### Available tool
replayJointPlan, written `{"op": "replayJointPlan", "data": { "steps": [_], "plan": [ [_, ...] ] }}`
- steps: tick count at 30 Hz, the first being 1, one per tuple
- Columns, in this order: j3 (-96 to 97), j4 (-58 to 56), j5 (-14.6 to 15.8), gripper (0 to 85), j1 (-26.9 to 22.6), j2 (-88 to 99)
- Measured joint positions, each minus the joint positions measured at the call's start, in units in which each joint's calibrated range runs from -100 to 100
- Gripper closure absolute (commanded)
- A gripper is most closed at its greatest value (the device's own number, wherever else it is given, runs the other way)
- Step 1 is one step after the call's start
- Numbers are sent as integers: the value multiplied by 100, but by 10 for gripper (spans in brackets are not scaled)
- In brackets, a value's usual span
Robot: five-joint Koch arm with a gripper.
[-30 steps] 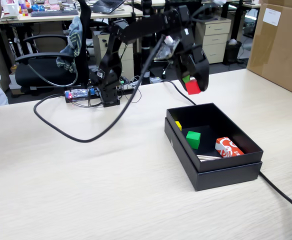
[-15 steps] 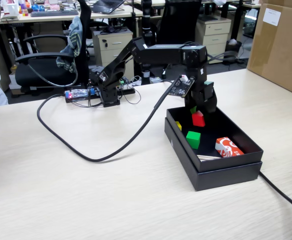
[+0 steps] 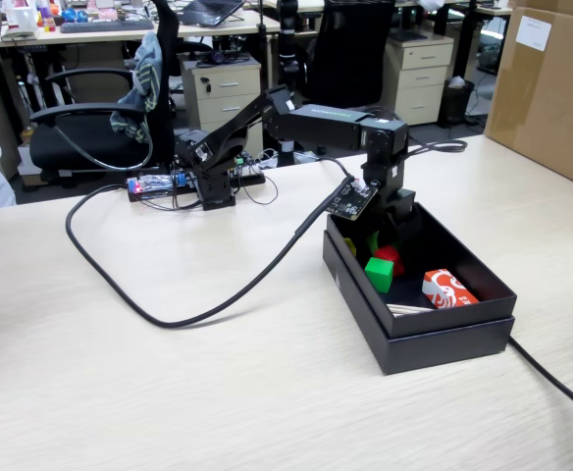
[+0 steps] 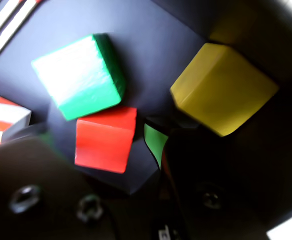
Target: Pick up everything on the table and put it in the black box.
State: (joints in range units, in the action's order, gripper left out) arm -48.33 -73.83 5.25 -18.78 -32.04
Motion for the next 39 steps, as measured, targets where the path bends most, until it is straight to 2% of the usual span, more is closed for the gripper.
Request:
{"op": "replayJointPlan", "data": {
  "steps": [4, 9, 16, 22, 26, 30, 33, 39],
  "plan": [
    [648, 317, 0, 367, 5, 919],
    [1707, 511, -5, 359, 98, 4026],
    [3569, 496, -20, 362, 791, 8052],
    [5915, 952, -357, 351, 1495, 10485],
    [8042, 1510, -371, 352, 1851, 11780],
    [9649, 2145, -381, 341, 1939, 12816],
    [10342, 2431, -381, 341, 2017, 13010],
    [11830, 3972, -376, 350, 2300, 13036]
  ]
}}
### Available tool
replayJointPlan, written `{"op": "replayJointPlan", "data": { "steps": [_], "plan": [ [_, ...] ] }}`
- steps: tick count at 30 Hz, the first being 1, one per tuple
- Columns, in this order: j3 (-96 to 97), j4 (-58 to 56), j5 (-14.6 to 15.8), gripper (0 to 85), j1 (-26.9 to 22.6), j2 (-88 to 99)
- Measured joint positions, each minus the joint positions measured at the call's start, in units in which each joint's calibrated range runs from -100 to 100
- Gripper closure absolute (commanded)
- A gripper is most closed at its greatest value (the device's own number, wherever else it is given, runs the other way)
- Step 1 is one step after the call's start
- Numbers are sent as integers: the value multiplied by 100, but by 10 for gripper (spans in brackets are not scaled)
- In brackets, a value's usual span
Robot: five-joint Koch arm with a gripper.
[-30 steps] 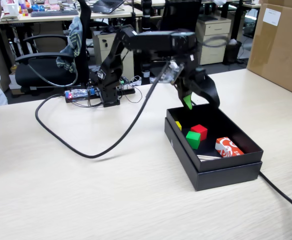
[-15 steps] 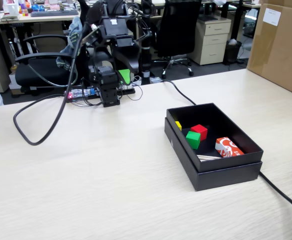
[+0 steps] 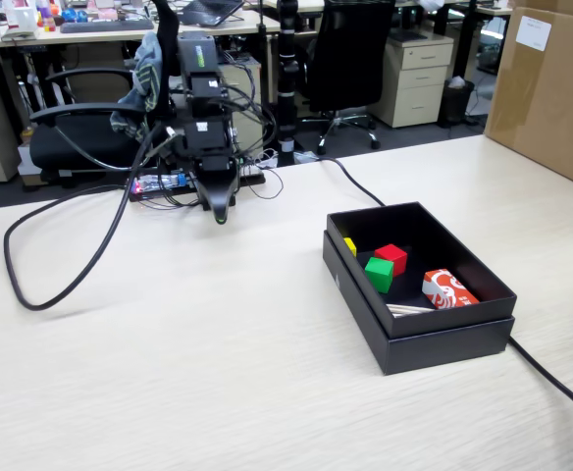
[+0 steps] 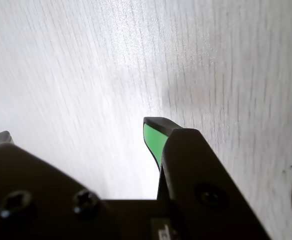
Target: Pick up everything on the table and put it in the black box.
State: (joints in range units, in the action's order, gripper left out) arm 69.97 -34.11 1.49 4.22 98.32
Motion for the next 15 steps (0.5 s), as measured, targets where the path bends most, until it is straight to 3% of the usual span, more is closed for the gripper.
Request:
{"op": "replayJointPlan", "data": {
  "steps": [9, 15],
  "plan": [
    [2090, 3043, -186, 356, -93, 91],
    [2602, 3817, -264, 360, -176, 91]
  ]
}}
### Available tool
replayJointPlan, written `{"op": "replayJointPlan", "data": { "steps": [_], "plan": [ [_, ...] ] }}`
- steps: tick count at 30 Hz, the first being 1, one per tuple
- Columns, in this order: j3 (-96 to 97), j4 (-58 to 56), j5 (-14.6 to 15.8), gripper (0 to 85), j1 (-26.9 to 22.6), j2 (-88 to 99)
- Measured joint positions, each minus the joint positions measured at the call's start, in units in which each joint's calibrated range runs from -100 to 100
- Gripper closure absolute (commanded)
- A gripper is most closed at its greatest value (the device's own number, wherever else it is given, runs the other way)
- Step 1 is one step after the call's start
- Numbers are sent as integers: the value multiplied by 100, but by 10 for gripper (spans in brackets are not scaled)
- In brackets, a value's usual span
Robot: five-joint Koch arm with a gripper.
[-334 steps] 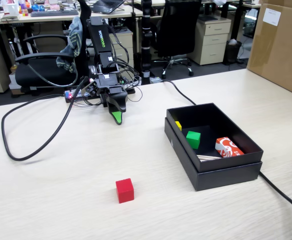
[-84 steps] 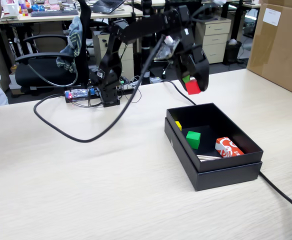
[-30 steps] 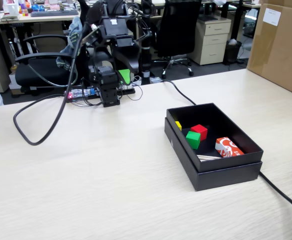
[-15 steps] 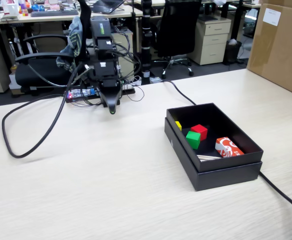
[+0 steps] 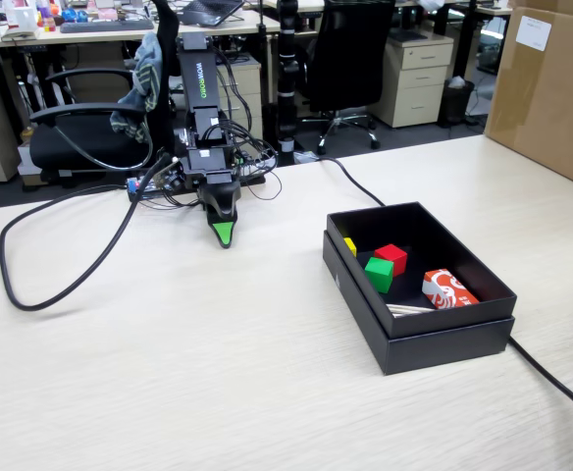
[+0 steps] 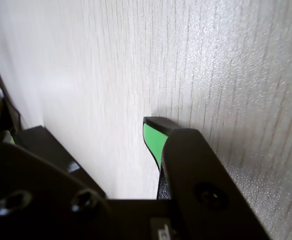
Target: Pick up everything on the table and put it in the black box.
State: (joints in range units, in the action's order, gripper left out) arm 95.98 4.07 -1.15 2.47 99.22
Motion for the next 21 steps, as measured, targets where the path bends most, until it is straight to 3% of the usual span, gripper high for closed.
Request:
{"op": "replayJointPlan", "data": {
  "steps": [21],
  "plan": [
    [9, 0, -15, 363, -117, 0]
  ]
}}
